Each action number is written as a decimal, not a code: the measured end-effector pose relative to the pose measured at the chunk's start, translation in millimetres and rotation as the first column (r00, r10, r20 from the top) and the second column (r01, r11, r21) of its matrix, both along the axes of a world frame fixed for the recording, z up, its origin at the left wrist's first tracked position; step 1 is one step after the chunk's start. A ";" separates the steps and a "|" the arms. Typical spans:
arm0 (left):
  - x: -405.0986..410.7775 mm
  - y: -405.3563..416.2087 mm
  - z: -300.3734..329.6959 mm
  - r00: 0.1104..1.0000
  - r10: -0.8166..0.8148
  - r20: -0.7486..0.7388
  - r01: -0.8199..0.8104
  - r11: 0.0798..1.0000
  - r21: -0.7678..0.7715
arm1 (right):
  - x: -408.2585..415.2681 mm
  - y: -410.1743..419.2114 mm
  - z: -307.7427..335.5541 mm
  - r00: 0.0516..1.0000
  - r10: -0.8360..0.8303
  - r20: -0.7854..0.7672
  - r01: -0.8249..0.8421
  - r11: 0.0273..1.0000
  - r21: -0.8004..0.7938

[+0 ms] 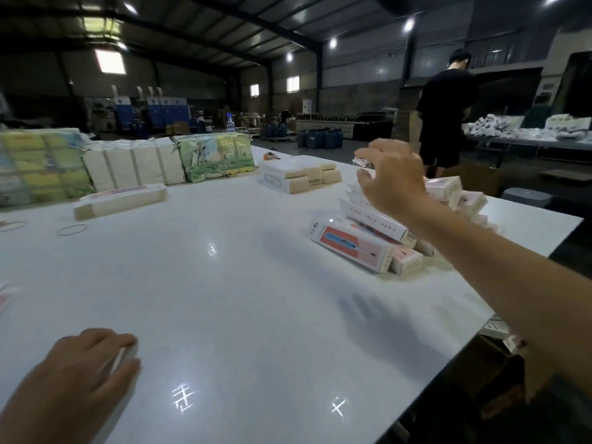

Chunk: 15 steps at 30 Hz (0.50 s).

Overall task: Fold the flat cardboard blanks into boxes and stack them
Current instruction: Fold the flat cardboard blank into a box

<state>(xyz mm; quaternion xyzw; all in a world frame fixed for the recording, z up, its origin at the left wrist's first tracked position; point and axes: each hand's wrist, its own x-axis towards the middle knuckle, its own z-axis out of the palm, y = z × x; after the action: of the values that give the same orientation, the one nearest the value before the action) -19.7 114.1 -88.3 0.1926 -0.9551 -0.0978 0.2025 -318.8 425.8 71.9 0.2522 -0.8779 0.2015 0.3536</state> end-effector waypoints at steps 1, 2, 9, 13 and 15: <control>0.4 7.4 7.7 1.000 0.019 -0.001 -0.019 1.000 0.008 | 21.3 -18.7 -4.1 0.995 0.101 -0.024 -0.101 0.995 0.012; 0.3 12.4 11.5 0.999 0.020 -0.027 -0.019 1.000 0.016 | 43.0 -36.4 -11.2 0.979 0.201 -0.030 -0.200 0.979 0.038; 10.4 33.1 27.1 0.998 0.058 -0.004 -0.058 0.998 0.035 | 146.7 -140.9 -91.5 0.830 0.444 0.336 -0.551 0.742 0.381; 5.8 35.1 25.0 0.997 0.064 -0.031 -0.063 0.998 0.032 | 156.9 -154.3 -128.0 0.812 0.425 0.400 -0.574 0.708 0.412; 7.1 34.0 24.2 0.998 0.066 -0.026 -0.065 0.997 0.032 | 156.7 -155.6 -134.7 0.793 0.441 0.421 -0.593 0.718 0.364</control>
<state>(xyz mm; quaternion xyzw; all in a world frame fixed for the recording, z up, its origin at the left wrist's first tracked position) -12.6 148.1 -64.1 0.2255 -0.9439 -0.1086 0.2153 -162.1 270.2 -62.8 0.5351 -0.8353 0.1062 0.0689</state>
